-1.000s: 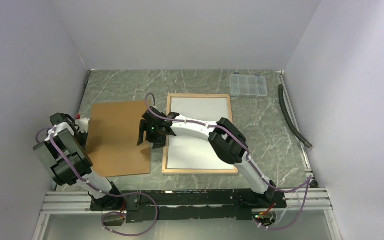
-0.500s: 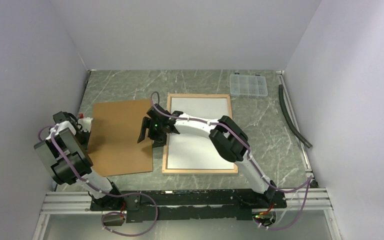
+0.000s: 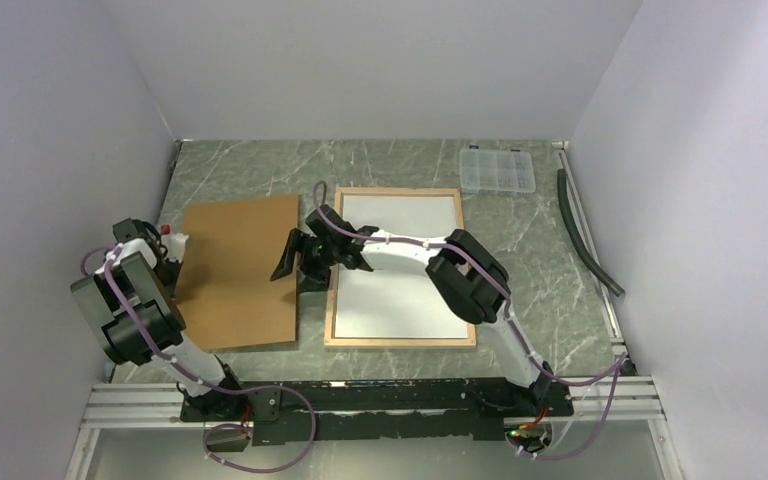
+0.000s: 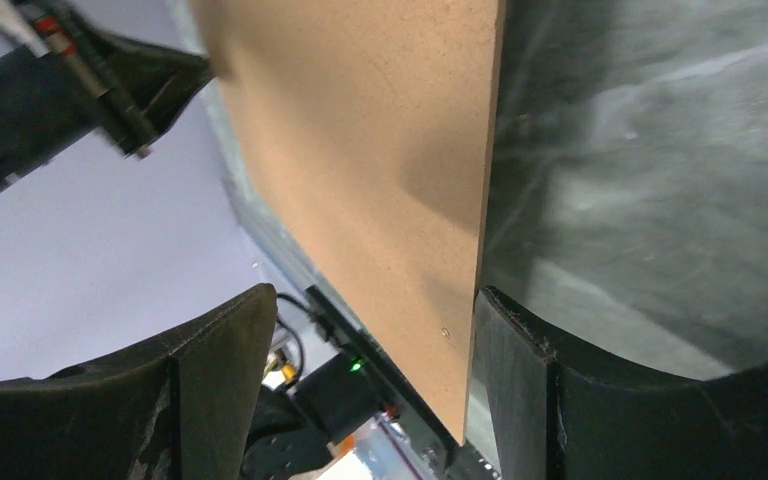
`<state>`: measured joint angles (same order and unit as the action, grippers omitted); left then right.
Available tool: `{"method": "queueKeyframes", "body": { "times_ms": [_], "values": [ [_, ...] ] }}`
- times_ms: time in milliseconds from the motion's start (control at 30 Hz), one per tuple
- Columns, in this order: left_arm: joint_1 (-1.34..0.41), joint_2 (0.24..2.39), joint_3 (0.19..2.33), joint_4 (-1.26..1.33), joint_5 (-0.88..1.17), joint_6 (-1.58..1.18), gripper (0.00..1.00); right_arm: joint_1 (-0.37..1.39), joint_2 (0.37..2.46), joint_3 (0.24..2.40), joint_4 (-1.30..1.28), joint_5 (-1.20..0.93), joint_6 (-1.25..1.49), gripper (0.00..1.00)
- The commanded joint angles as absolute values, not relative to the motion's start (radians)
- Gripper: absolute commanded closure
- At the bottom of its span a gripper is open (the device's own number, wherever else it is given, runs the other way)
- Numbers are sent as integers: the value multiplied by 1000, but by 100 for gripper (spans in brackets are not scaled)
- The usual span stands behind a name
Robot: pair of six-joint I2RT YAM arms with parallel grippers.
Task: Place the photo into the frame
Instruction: Pick up the photo frame item at the center of the board.
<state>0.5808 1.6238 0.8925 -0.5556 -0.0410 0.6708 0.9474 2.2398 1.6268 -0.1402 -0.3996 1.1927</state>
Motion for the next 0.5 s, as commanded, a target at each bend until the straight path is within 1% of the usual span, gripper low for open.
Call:
{"method": "queueKeyframes", "body": {
  "times_ms": [0,167,367,467],
  "values": [
    [547,1711,819,-666,175,640,84,988,2107,1628,269,-539,1292,26],
    [546,1722,830,-681,191,639,85,998,2078,1580,402,-569,1312,27],
    [547,1709,845,-710,209,641,87,1011,2108,1557,571,-621,1363,29],
    [546,1695,855,-735,220,641,87,1014,2132,1580,583,-641,1380,30]
  ]
}}
